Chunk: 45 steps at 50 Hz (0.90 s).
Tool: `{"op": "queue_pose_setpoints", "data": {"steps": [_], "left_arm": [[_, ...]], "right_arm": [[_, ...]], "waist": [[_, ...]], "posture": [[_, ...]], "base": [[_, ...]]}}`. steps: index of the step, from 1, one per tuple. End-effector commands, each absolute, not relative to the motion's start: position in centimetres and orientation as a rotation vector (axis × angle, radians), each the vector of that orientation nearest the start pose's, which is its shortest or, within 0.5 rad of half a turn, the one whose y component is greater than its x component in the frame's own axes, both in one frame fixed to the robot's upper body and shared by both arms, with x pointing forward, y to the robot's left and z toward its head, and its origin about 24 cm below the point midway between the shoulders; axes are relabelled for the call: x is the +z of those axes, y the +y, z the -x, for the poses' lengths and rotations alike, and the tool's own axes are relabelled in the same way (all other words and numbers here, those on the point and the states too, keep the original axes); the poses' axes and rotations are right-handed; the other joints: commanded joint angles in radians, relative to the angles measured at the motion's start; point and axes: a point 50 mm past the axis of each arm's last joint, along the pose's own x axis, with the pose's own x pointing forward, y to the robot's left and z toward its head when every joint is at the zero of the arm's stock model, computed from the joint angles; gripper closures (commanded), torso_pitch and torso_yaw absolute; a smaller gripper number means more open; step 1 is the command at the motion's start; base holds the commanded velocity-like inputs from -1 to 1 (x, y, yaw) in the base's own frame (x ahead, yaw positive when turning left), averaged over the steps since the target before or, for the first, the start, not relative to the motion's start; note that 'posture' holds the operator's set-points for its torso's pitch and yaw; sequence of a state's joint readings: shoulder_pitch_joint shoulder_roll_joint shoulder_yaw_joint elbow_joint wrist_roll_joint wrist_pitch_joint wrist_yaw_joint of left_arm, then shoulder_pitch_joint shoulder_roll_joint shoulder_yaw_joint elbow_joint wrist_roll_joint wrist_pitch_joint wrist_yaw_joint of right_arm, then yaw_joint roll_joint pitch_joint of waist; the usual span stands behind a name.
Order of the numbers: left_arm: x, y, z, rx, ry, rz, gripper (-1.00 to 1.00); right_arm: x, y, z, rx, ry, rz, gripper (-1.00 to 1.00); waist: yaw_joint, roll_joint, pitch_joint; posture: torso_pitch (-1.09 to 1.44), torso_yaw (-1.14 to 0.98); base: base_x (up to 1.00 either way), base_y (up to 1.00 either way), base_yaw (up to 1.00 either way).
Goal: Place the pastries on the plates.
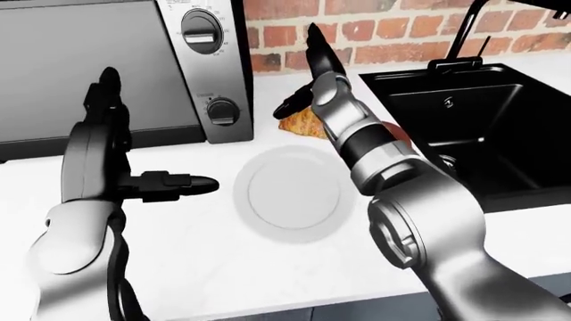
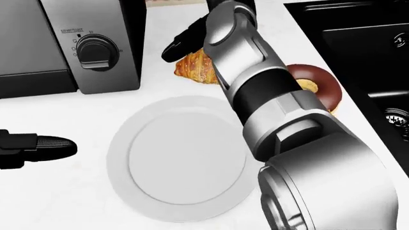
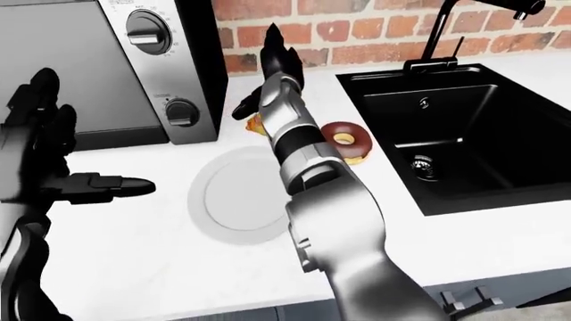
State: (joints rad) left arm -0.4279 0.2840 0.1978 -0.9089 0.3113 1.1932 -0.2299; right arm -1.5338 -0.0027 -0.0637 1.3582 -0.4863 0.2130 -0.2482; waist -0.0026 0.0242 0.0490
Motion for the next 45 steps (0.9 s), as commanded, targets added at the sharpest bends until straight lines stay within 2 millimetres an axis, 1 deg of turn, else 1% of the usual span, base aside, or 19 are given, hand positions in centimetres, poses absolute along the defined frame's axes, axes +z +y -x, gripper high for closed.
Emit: {"op": "queue_pose_setpoints", "data": {"steps": [1, 6, 9, 12, 16, 19, 26, 31, 33, 41, 42, 44, 45], "left_arm": [[24.7, 20.5, -22.2, 0.246, -0.211, -0.336, -1.00], [26.1, 20.5, -21.6, 0.241, -0.227, -0.357, -1.00], [26.5, 20.5, -21.0, 0.234, -0.224, -0.360, -1.00], [27.3, 21.2, -20.6, 0.242, -0.218, -0.380, -1.00], [27.0, 20.9, -20.6, 0.226, -0.204, -0.390, -1.00], [27.0, 21.1, -20.4, 0.228, -0.196, -0.397, -1.00], [27.3, 21.0, -20.1, 0.225, -0.194, -0.406, -1.00], [27.1, 21.3, -19.6, 0.239, -0.188, -0.399, -1.00], [27.2, 21.2, -19.5, 0.235, -0.197, -0.401, -1.00], [27.1, 21.1, -19.3, 0.235, -0.191, -0.408, -1.00], [27.2, 21.1, -19.2, 0.235, -0.192, -0.407, -1.00], [27.2, 21.2, -19.1, 0.237, -0.193, -0.406, -1.00], [27.2, 21.2, -19.1, 0.238, -0.192, -0.407, -1.00]], "right_arm": [[27.9, -4.7, -42.3, -0.081, -0.180, 0.666, -1.00], [27.8, -4.6, -42.3, -0.073, -0.178, 0.664, -1.00], [27.8, -4.5, -42.3, -0.070, -0.179, 0.665, -1.00], [27.6, -4.4, -42.3, -0.064, -0.177, 0.663, -1.00], [27.3, -4.5, -42.3, -0.063, -0.169, 0.659, -1.00], [27.3, -4.7, -42.4, -0.073, -0.167, 0.658, -1.00], [27.6, -4.7, -42.4, -0.076, -0.165, 0.652, -1.00], [28.8, -4.7, -42.2, -0.101, -0.192, 0.626, -1.00], [28.8, -4.6, -42.2, -0.095, -0.185, 0.629, -1.00], [29.3, -4.7, -42.2, -0.083, -0.174, 0.677, -1.00], [29.2, -4.7, -42.3, -0.068, -0.165, 0.713, -1.00], [28.9, -4.7, -42.3, -0.060, -0.151, 0.726, -1.00], [28.8, -4.7, -42.3, -0.052, -0.156, 0.776, -1.00]], "waist": [[0.000, 0.006, -0.024], [-0.002, 0.008, -0.018], [-0.002, 0.009, -0.012], [-0.004, 0.012, -0.005], [-0.003, 0.014, 0.004], [-0.002, 0.014, 0.007], [-0.001, 0.006, 0.021], [-0.001, 0.003, 0.030], [0.000, 0.001, 0.032], [0.002, -0.007, 0.034], [0.003, -0.008, 0.034], [0.003, -0.009, 0.035], [0.004, -0.010, 0.036]], "posture": [[0.01, 0.00], [0.02, 0.00], [0.03, 0.00], [0.04, 0.00], [0.05, 0.00], [0.06, 0.00], [0.09, 0.00], [0.10, 0.00], [0.10, 0.00], [0.10, 0.00], [0.10, 0.00], [0.10, 0.00], [0.10, 0.00]], "base": [[0.00, 0.00, 0.00], [0.00, 0.00, 0.00], [0.00, 0.00, 0.00], [0.00, 0.00, 0.00], [0.00, 0.00, 0.00], [0.00, 0.00, 0.00], [0.00, 0.00, 0.00], [0.00, 0.00, 0.00], [0.00, 0.00, 0.00], [0.00, 0.00, 0.00], [0.00, 0.00, 0.00], [0.00, 0.00, 0.00], [0.00, 0.00, 0.00]]}}
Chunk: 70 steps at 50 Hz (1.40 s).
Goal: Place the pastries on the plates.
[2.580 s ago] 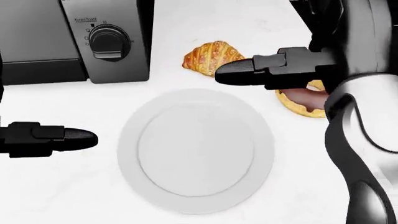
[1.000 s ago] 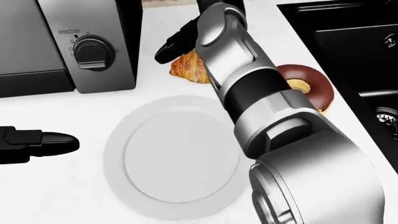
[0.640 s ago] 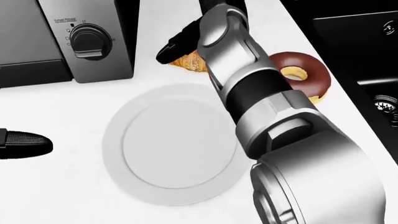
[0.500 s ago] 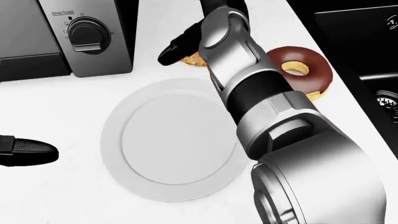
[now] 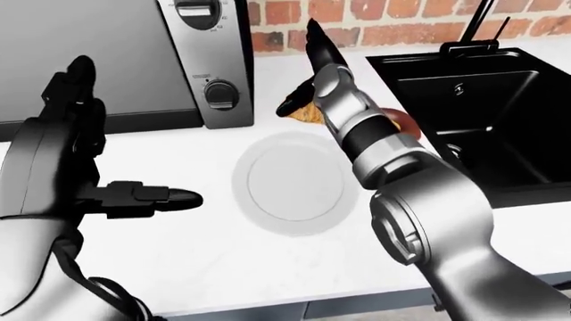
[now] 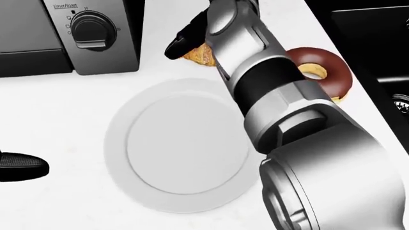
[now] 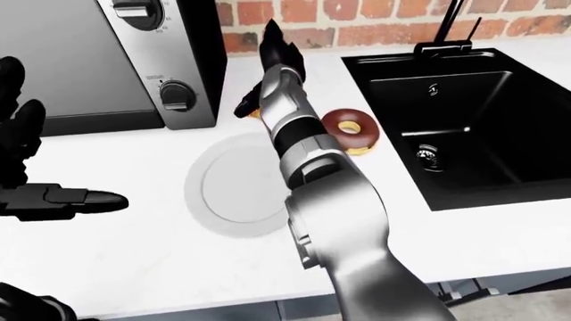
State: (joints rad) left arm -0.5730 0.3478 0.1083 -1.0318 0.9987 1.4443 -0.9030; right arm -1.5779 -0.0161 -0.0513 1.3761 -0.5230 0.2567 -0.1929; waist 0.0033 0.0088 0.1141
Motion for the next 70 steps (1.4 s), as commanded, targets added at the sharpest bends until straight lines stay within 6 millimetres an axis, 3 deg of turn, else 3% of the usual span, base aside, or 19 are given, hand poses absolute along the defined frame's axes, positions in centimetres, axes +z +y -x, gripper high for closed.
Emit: {"op": "queue_pose_setpoints", "data": {"steps": [1, 7, 26, 70], "left_arm": [[27.21, 21.12, -19.10, 0.235, -0.193, -0.406, -1.00], [27.12, 21.15, -18.89, 0.240, -0.192, -0.405, -1.00], [26.89, 21.04, -18.40, 0.239, -0.194, -0.405, -1.00], [26.73, 21.19, -18.26, 0.242, -0.189, -0.408, -1.00]], "right_arm": [[28.77, -4.77, -42.33, -0.055, -0.150, 0.773, -1.00], [29.55, -5.15, -42.30, -0.083, -0.141, 0.790, -1.00], [29.38, -4.97, -42.20, -0.110, -0.116, 0.797, -1.00], [29.09, -5.55, -42.30, -0.135, -0.088, 0.783, -1.00]], "waist": [[-0.002, 0.006, -0.029], [0.002, 0.005, -0.029], [0.006, -0.003, -0.023], [0.008, -0.004, 0.028]], "posture": [[0.10, 0.00], [0.10, 0.00], [0.11, 0.00], [0.21, 0.00]], "base": [[0.00, 0.00, 0.00], [0.00, 0.00, 0.00], [0.00, 0.00, 0.00], [0.00, 0.00, 0.00]]}}
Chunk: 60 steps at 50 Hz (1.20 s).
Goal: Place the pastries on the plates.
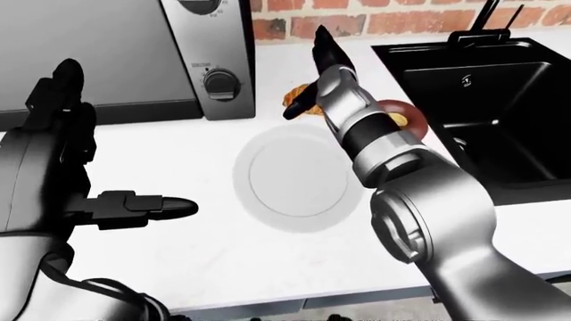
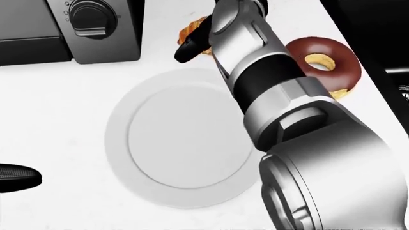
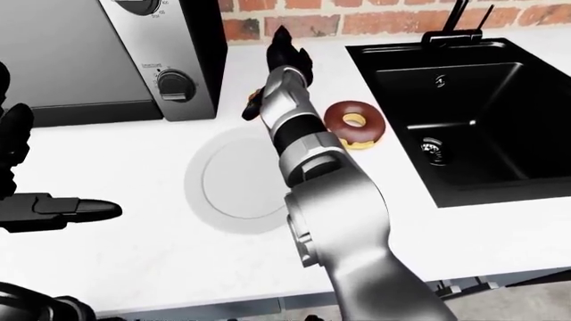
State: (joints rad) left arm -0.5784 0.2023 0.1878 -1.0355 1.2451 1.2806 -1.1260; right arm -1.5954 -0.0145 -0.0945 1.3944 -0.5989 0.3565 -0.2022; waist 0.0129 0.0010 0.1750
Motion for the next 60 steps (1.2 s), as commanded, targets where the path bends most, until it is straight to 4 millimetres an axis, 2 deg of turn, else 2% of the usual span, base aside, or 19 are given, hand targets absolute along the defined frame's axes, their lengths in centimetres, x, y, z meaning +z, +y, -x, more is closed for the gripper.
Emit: {"op": "queue_pose_setpoints", "data": {"steps": [1, 12, 14, 15, 16, 17, 22, 29, 36, 41, 46, 48, 49, 50, 60], "left_arm": [[26.7, 21.2, -18.2, 0.245, -0.188, -0.409, -1.00], [27.1, 21.1, -18.3, 0.241, -0.198, -0.412, -1.00], [27.2, 21.2, -18.3, 0.241, -0.202, -0.412, -1.00], [27.3, 21.2, -18.3, 0.242, -0.203, -0.411, -1.00], [27.3, 21.2, -18.3, 0.241, -0.205, -0.411, -1.00], [27.3, 21.2, -18.3, 0.241, -0.204, -0.413, -1.00], [27.4, 21.3, -18.2, 0.244, -0.206, -0.416, -1.00], [27.6, 21.4, -18.0, 0.249, -0.212, -0.418, -1.00], [27.8, 21.6, -17.7, 0.257, -0.217, -0.423, -1.00], [27.9, 21.6, -17.4, 0.264, -0.218, -0.423, -1.00], [28.0, 21.7, -17.3, 0.266, -0.219, -0.422, -1.00], [28.0, 21.7, -17.3, 0.267, -0.220, -0.421, -1.00], [27.9, 21.7, -17.3, 0.267, -0.219, -0.423, -1.00], [28.0, 21.7, -17.3, 0.268, -0.220, -0.421, -1.00], [28.0, 21.6, -17.3, 0.267, -0.223, -0.423, -1.00]], "right_arm": [[29.1, -5.6, -42.3, -0.136, -0.088, 0.780, -1.00], [29.2, -5.8, -42.3, -0.141, -0.074, 0.767, -1.00], [29.1, -5.8, -42.3, -0.139, -0.070, 0.770, -0.88], [29.1, -5.8, -42.3, -0.135, -0.069, 0.779, -0.67], [29.0, -5.8, -42.4, -0.129, -0.065, 0.784, -0.65], [28.8, -5.9, -42.4, -0.130, -0.061, 0.784, -0.55], [28.5, -5.9, -42.4, -0.121, -0.048, 0.804, -0.45], [28.5, -5.8, -42.4, -0.120, -0.050, 0.804, 0.02], [28.4, -5.8, -42.4, -0.112, -0.054, 0.826, 0.16], [28.2, -5.8, -42.4, -0.104, -0.056, 0.843, 0.52], [28.3, -5.7, -42.5, -0.099, -0.061, 0.851, 0.69], [28.2, -5.6, -42.5, -0.096, -0.074, 0.862, 0.91], [28.2, -5.6, -42.5, -0.096, -0.075, 0.862, 0.91], [28.4, -5.6, -42.4, -0.098, -0.087, 0.865, 1.00], [30.8, -5.7, -42.2, -0.175, -0.238, 0.835, 1.00]], "waist": [[-0.001, 0.004, -0.031], [-0.002, 0.003, -0.018], [-0.003, 0.003, -0.017], [-0.003, 0.003, -0.017], [-0.004, 0.003, -0.016], [-0.004, 0.004, -0.016], [-0.006, 0.004, -0.016], [-0.005, 0.005, -0.014], [-0.005, 0.003, -0.013], [-0.004, 0.002, -0.012], [-0.004, 0.001, -0.012], [-0.004, 0.001, -0.011], [-0.004, 0.001, -0.011], [-0.004, 0.001, -0.012], [-0.004, 0.003, -0.010]], "posture": [[0.21, 0.00], [0.23, 0.00], [0.23, 0.00], [0.23, 0.00], [0.23, 0.00], [0.23, 0.00], [0.23, 0.00], [0.23, 0.00], [0.23, 0.00], [0.23, 0.00], [0.23, 0.00], [0.23, 0.00], [0.23, 0.00], [0.23, 0.00], [0.23, 0.00]], "base": [[0.00, 0.00, 0.00], [0.00, 0.00, 0.00], [0.00, 0.00, 0.00], [0.00, 0.00, 0.00], [0.00, 0.00, 0.00], [0.00, 0.00, 0.00], [0.00, 0.00, 0.00], [0.00, 0.00, 0.00], [0.00, 0.00, 0.00], [0.00, 0.00, 0.00], [0.00, 0.00, 0.00], [0.00, 0.00, 0.00], [0.00, 0.00, 0.00], [0.00, 0.00, 0.00], [0.00, 0.00, 0.00]]}}
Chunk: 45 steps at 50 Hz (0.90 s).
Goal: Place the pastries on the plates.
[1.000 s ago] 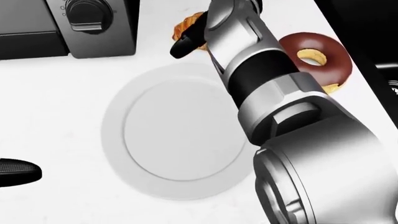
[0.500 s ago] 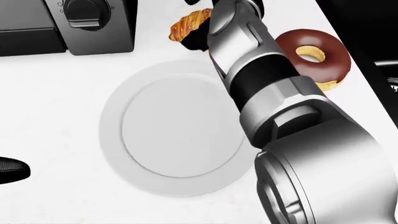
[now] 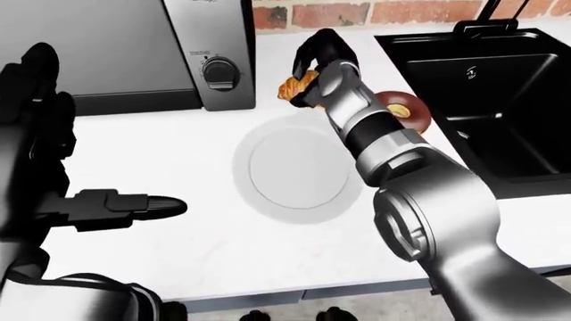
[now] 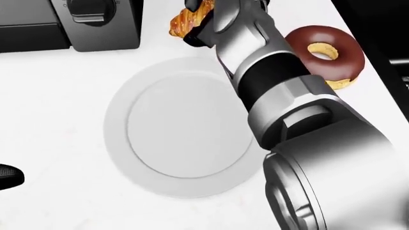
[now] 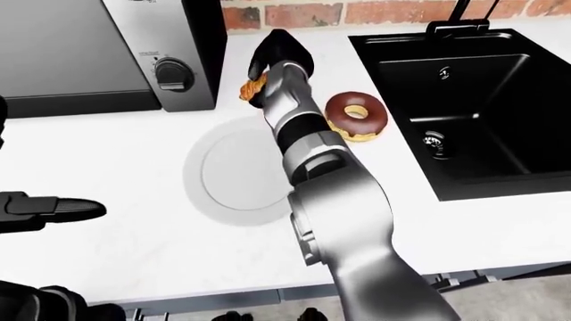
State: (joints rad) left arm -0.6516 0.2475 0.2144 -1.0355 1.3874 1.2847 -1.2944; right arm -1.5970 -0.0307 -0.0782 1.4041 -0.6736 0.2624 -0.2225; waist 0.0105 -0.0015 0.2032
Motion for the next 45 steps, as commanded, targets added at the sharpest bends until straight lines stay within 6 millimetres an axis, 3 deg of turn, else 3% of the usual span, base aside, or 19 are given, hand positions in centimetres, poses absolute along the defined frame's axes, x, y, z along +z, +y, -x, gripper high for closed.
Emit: {"op": "queue_pose_setpoints", "data": {"steps": [1, 11, 16, 33, 40, 45], "left_arm": [[28.0, 21.6, -17.4, 0.267, -0.222, -0.426, -1.00], [28.0, 21.5, -17.5, 0.260, -0.219, -0.428, -1.00], [27.6, 21.4, -17.7, 0.258, -0.209, -0.424, -1.00], [27.1, 21.1, -18.1, 0.245, -0.198, -0.423, -1.00], [27.0, 21.3, -18.0, 0.250, -0.196, -0.419, -1.00], [27.1, 21.2, -18.0, 0.247, -0.199, -0.420, -1.00]], "right_arm": [[31.1, -5.7, -42.1, -0.183, -0.256, 0.826, 1.00], [32.8, -6.1, -41.9, -0.211, -0.302, 0.798, 1.00], [33.5, -6.0, -41.9, -0.138, -0.300, 0.801, 1.00], [39.7, -7.7, -40.5, -0.109, -0.404, 0.730, 1.00], [40.1, -7.9, -40.2, -0.046, -0.411, 0.687, 1.00], [42.0, -8.3, -39.5, -0.035, -0.447, 0.609, 1.00]], "waist": [[-0.001, 0.006, -0.038], [-0.003, 0.006, -0.038], [-0.004, 0.004, -0.038], [-0.004, 0.005, -0.034], [-0.006, 0.004, -0.031], [-0.005, 0.004, -0.032]], "posture": [[0.23, 0.00], [0.23, 0.00], [0.23, 0.00], [0.23, 0.00], [0.23, 0.00], [0.23, 0.00]], "base": [[0.00, 0.00, 0.00], [0.00, 0.00, 0.00], [0.00, 0.00, 0.00], [0.00, 0.00, 0.00], [0.00, 0.00, 0.00], [0.00, 0.00, 0.00]]}}
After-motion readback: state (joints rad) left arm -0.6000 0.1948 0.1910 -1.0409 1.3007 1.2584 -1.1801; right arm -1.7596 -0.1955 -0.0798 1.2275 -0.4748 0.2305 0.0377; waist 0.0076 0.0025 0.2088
